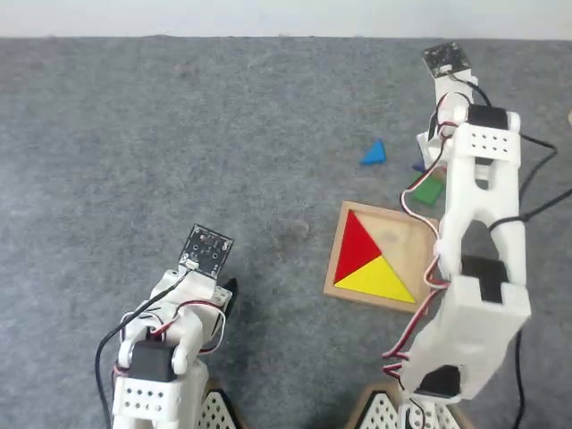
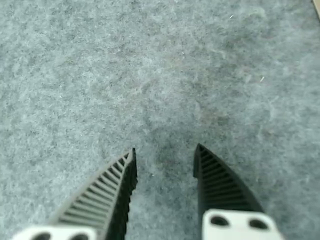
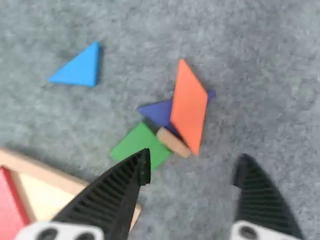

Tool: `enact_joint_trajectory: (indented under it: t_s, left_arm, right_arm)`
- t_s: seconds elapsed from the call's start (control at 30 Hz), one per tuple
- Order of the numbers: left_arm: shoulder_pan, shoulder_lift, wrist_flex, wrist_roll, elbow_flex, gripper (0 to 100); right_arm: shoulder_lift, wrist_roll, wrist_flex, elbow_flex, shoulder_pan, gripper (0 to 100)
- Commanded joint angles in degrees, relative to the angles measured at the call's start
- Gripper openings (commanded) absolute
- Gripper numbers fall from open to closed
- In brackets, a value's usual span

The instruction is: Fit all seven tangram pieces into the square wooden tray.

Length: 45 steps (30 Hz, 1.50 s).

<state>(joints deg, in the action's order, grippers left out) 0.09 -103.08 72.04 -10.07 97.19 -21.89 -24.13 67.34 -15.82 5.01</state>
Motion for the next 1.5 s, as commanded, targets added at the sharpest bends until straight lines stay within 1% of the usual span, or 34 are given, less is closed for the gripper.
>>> enact_joint_trajectory:
  t_s: [0.0,0.2,0.3,0.57,0.63,0.77,0.83,0.97,1.13,1.27,1.33,1.47]
  left_arm:
    - [-0.2,-1.1,0.4,0.4,-0.7,18]
    - [-0.4,-1.1,0.4,0.4,-0.7,18]
    - [-0.4,-1.1,0.4,0.4,-0.7,18]
    - [-0.4,-1.1,0.4,0.4,-0.7,18]
    - [-0.4,-1.1,0.4,0.4,-0.7,18]
    - [-0.4,-1.1,0.4,0.4,-0.7,18]
    - [-0.4,-1.1,0.4,0.4,-0.7,18]
    - [-0.4,-1.1,0.4,0.4,-0.7,18]
    - [-0.4,-1.1,0.4,0.4,-0.7,18]
    - [-0.4,-1.1,0.4,0.4,-0.7,18]
    - [-0.4,-1.1,0.4,0.4,-0.7,18]
    - [-0.4,-1.1,0.4,0.4,-0.7,18]
  right_arm:
    - [-4.0,-2.3,-0.6,-8.4,1.1,34.0]
    - [-18.0,-2.4,-2.1,-21.1,1.5,34.0]
    - [-24.4,-2.3,-1.1,-27.0,1.8,34.0]
    - [-34.2,-1.9,-0.7,-34.3,2.7,33.8]
    - [-34.3,-1.8,0.8,-35.1,2.8,30.3]
    - [-34.2,-1.8,4.0,-36.1,2.8,11.4]
    - [-34.3,-2.0,5.1,-36.7,2.8,5.4]
    - [-34.2,-1.8,5.8,-36.7,3.5,6.1]
    - [-31.8,-1.3,6.6,-36.7,6.9,5.2]
    - [-26.2,-1.5,12.3,-36.7,9.8,4.8]
    - [-22.7,-2.8,16.0,-36.7,10.7,4.8]
    - [-15.4,-5.1,23.7,-36.7,10.6,4.7]
